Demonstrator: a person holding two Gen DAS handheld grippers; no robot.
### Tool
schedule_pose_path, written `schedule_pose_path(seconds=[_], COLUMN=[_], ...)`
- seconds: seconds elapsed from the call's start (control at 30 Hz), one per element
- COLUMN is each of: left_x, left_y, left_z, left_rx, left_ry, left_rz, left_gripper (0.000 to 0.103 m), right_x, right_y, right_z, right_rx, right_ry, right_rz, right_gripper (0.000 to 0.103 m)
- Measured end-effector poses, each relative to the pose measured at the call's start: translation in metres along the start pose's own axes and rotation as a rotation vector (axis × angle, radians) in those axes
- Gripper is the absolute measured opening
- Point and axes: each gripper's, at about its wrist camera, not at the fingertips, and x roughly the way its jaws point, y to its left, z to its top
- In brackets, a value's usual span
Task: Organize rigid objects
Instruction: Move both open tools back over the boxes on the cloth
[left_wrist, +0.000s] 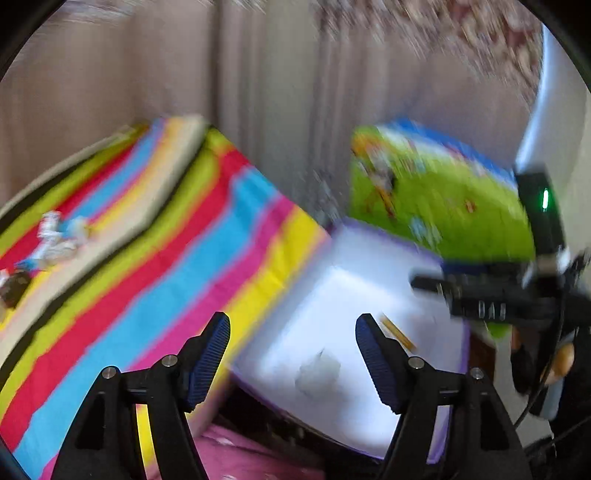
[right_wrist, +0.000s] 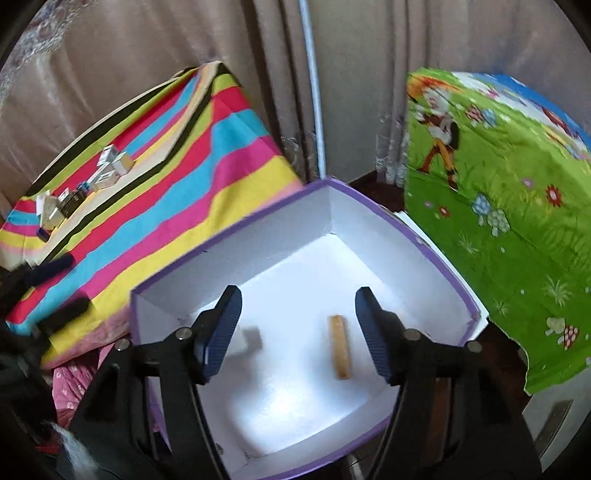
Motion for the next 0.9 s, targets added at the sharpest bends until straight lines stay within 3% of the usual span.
schedule_pose_path(seconds=[0.13,0.17,0.23,0.33,0.47,0.53,0.67,0.9], left_x=[-0.054,-0.068,-0.075,-0.071,-0.065,-0.058,-0.056,-0.036], left_y=[0.046,0.063,0.088,0.136,0.201,0.237,0.298,0.372], left_z=[-0.002,-0.007,-0.017,-0.037,-0.072,-0.086,-0.108,-0.129], left_rx=[-0.114,-0.162,-0.214,-0.328,-0.460,-0.470,-0.461,-0.541], left_ry=[-0.218,-0.280,-0.304,-0.236,-0.145,-0.087,-0.018,0.088], left_rz=[0.109,0.146,0.181,0.277,0.406,0.538,0.694,0.764], left_gripper=[0.103,0.103,0.103,0.103,0.103,0.103,0.103,0.103], right_x=[-0.001,0.000,0.004,0.010,0.031,0.053,0.100,0.191], right_y=[0.044,0.059,0.091,0.139,0.204,0.240,0.279,0.319], right_z=[0.002,0.004,0.008,0.013,0.019,0.024,0.044,0.107], right_rx=[-0.102,-0.131,-0.187,-0.272,-0.356,-0.402,-0.403,-0.287], right_ry=[0.004,0.012,0.033,0.043,0.071,0.103,0.121,0.136], right_rz=[0.058,0.087,0.137,0.191,0.272,0.302,0.319,0.278], right_gripper=[0.068,0.068,0.068,0.069,0.079,0.079,0.079,0.079])
